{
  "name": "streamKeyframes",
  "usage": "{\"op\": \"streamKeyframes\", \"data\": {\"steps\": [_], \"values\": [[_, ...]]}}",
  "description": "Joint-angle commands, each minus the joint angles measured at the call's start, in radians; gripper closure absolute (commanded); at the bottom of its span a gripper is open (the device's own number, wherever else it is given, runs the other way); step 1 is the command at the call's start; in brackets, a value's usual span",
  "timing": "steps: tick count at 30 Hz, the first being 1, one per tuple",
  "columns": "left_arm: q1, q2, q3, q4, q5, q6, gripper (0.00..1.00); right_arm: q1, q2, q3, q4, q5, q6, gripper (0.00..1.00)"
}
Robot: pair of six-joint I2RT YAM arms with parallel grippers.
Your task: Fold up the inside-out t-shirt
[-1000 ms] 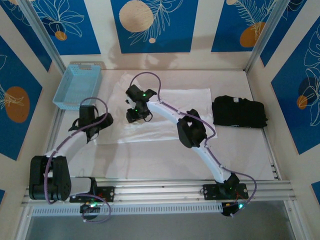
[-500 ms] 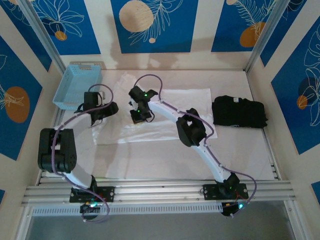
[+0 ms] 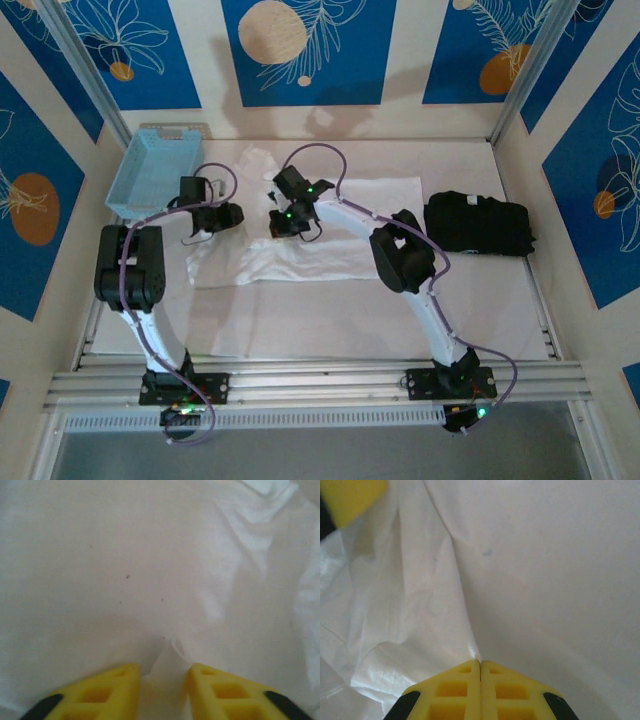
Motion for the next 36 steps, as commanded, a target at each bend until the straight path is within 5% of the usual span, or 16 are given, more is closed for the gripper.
{"op": "streamKeyframes", "data": {"steps": [1,5,16,19,25,32,36], "values": [[-0.004,0.028,0.040,-0.007,0.028,0.012,0.84,-0.009,-0.048,-0.019,0.029,-0.007,0.025,0.97],[-0.003,0.008,0.055,-0.030,-0.024,0.021,0.96,-0.013,-0.072,-0.055,0.054,0.035,0.061,0.97],[0.004,-0.074,0.043,0.001,-0.084,0.006,0.96,-0.033,-0.191,-0.297,0.245,0.096,0.212,0.94],[0.005,-0.028,0.081,-0.013,-0.060,0.000,0.89,-0.040,-0.188,-0.304,0.258,0.092,0.223,0.87],[0.005,0.028,0.158,-0.054,-0.064,-0.008,0.56,-0.065,-0.239,-0.329,0.249,0.142,0.175,0.67],[0.004,-0.178,-0.014,0.007,-0.097,-0.083,0.44,0.012,-0.209,-0.217,0.156,0.096,-0.011,0.57],[0.005,-0.325,-0.166,0.015,-0.151,-0.110,0.41,0.051,-0.113,-0.079,0.061,0.083,0.019,0.54]]}}
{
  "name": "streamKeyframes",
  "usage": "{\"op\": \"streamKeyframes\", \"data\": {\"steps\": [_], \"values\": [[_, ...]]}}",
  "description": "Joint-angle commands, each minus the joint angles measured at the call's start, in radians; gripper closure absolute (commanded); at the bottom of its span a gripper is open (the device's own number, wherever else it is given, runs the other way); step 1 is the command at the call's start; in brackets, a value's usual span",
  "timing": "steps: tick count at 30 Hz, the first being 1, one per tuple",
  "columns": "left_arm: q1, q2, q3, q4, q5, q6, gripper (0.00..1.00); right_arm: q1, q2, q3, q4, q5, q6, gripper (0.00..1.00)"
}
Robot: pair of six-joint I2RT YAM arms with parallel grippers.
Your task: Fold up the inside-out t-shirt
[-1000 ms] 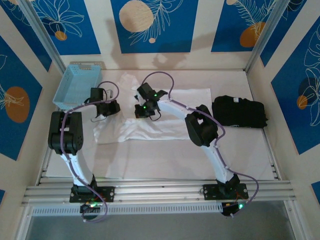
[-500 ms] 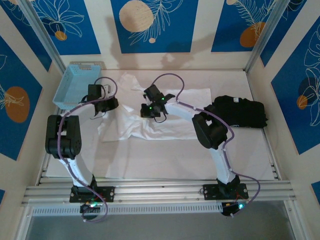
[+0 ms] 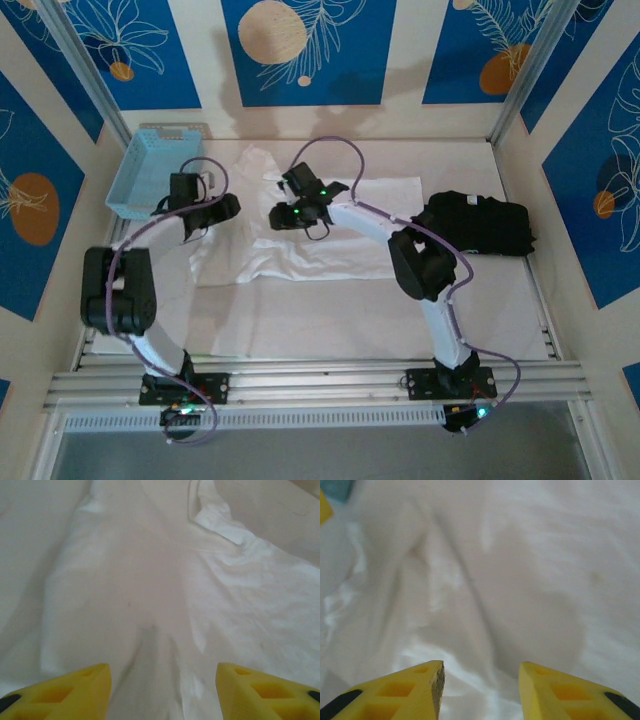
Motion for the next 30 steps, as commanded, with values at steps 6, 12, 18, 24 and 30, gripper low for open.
{"op": "streamKeyframes", "data": {"steps": [6,12,18,24,30], "values": [[0.005,-0.248,-0.231,-0.009,-0.098,-0.053,0.40,0.075,0.194,0.301,-0.251,0.065,0.008,0.53],[0.003,-0.398,-0.351,-0.018,-0.084,-0.091,0.40,0.091,0.316,0.470,-0.375,0.094,0.048,0.53],[0.003,-0.475,-0.416,-0.048,-0.070,-0.088,0.39,0.097,0.405,0.595,-0.452,0.102,0.058,0.54],[0.003,-0.504,-0.450,-0.066,-0.069,-0.073,0.39,0.084,0.402,0.593,-0.451,0.106,0.067,0.74],[0.003,-0.488,-0.493,-0.048,-0.076,-0.065,0.39,0.065,0.338,0.522,-0.379,0.092,0.090,0.91]]}}
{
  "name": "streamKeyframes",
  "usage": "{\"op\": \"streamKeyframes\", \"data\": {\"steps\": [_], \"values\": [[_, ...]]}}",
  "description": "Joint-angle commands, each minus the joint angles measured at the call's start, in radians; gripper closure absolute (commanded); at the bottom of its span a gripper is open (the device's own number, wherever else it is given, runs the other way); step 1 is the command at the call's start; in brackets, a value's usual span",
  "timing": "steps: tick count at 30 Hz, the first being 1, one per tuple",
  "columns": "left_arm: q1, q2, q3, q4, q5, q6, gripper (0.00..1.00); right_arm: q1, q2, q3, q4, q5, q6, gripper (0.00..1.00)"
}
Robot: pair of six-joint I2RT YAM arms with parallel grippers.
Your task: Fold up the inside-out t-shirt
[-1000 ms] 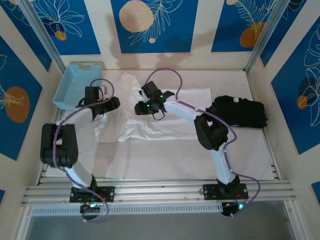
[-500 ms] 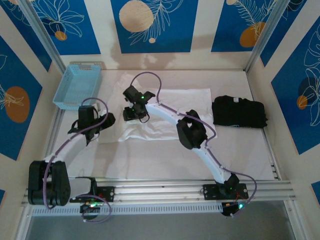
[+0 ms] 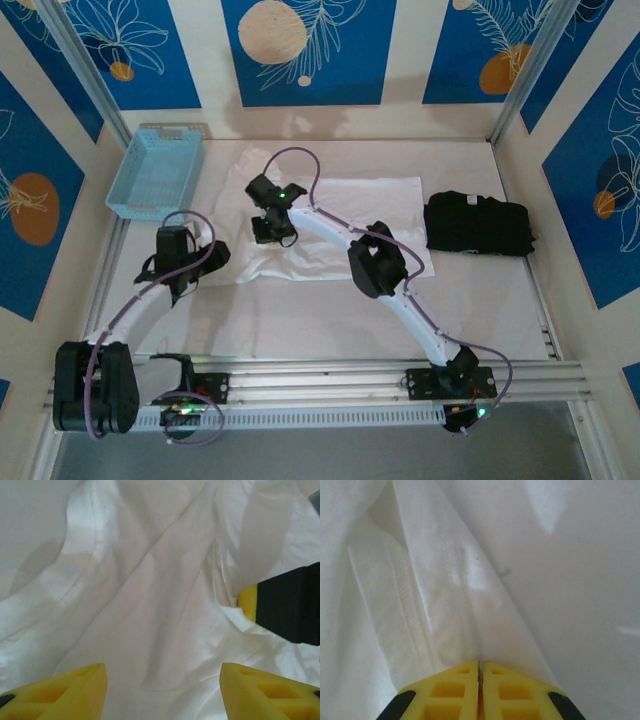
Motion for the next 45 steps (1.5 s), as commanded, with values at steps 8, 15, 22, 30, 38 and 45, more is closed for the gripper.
{"op": "streamKeyframes", "data": {"steps": [8,15,22,30,38,45], "values": [[0.003,0.128,-0.049,0.064,-0.014,0.019,0.40,-0.043,-0.187,-0.167,0.147,-0.024,0.045,0.94],[0.003,0.171,-0.068,0.082,-0.064,0.021,0.40,-0.083,-0.216,-0.210,0.179,-0.019,0.072,0.94],[0.005,0.186,-0.069,0.090,-0.063,0.019,0.40,-0.149,-0.187,-0.193,0.140,-0.015,0.116,0.89],[0.004,0.159,-0.026,0.064,-0.071,0.031,0.38,-0.201,-0.280,-0.257,0.150,-0.010,0.057,0.69],[0.001,0.021,0.005,0.047,0.025,-0.020,0.36,-0.302,-0.767,-0.907,0.307,0.018,-0.061,0.55],[-0.004,0.058,0.024,0.072,0.097,-0.071,0.35,-0.520,-0.952,-1.280,0.354,-0.031,-0.048,0.40]]}}
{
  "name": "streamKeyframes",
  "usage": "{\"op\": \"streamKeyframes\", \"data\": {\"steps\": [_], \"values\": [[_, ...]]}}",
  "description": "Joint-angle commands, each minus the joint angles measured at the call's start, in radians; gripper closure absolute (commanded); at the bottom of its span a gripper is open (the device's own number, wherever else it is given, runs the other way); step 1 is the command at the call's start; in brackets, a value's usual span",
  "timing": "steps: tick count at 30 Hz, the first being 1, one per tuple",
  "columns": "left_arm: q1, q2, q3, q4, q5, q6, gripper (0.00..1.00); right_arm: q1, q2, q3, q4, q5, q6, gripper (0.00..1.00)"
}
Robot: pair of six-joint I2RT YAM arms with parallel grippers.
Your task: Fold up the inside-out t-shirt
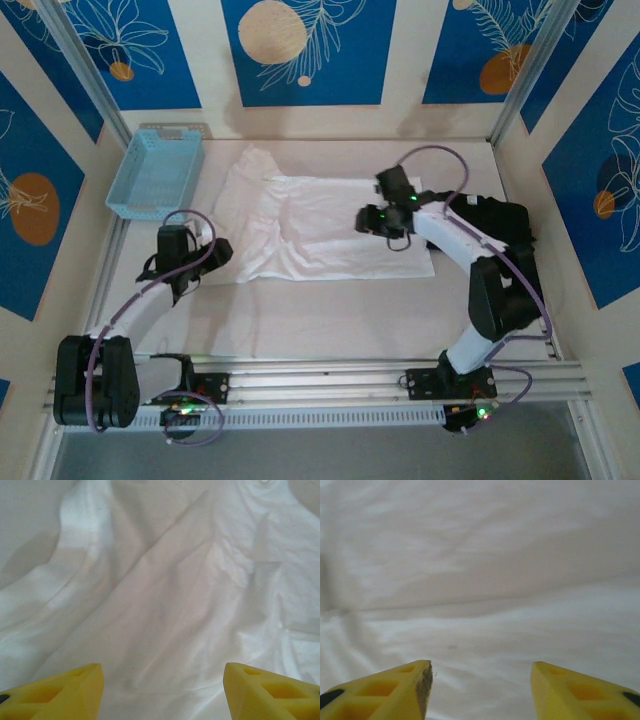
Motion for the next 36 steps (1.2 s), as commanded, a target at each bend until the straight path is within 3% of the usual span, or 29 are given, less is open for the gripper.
{"op": "streamKeyframes", "data": {"steps": [1,7,12,22,24,29,32,36], "values": [[-0.005,0.048,0.036,0.007,0.049,-0.026,0.35,-0.076,0.006,-0.097,0.031,-0.052,-0.011,0.36],[-0.001,0.220,0.071,0.032,0.063,-0.019,0.35,-0.181,0.057,-0.134,-0.005,-0.109,-0.005,0.36],[0.026,0.243,0.025,0.016,0.015,-0.004,0.36,-0.232,0.062,-0.210,-0.022,-0.201,-0.006,0.38],[0.083,0.085,-0.149,-0.077,-0.014,-0.049,0.37,-0.297,-0.037,-0.369,-0.045,-0.325,0.027,0.40],[0.085,0.018,-0.163,-0.118,0.000,-0.075,0.37,-0.302,-0.084,-0.416,-0.054,-0.324,0.042,0.41],[0.089,-0.221,-0.192,-0.310,-0.083,-0.088,0.38,-0.312,-0.254,-0.521,-0.107,-0.301,0.076,0.41],[0.089,-0.332,-0.209,-0.306,-0.122,-0.113,0.38,-0.305,-0.336,-0.484,-0.103,-0.300,0.075,0.41],[0.089,-0.261,-0.116,-0.202,-0.086,-0.083,0.37,-0.286,-0.344,-0.379,0.005,-0.245,0.042,0.39]]}}
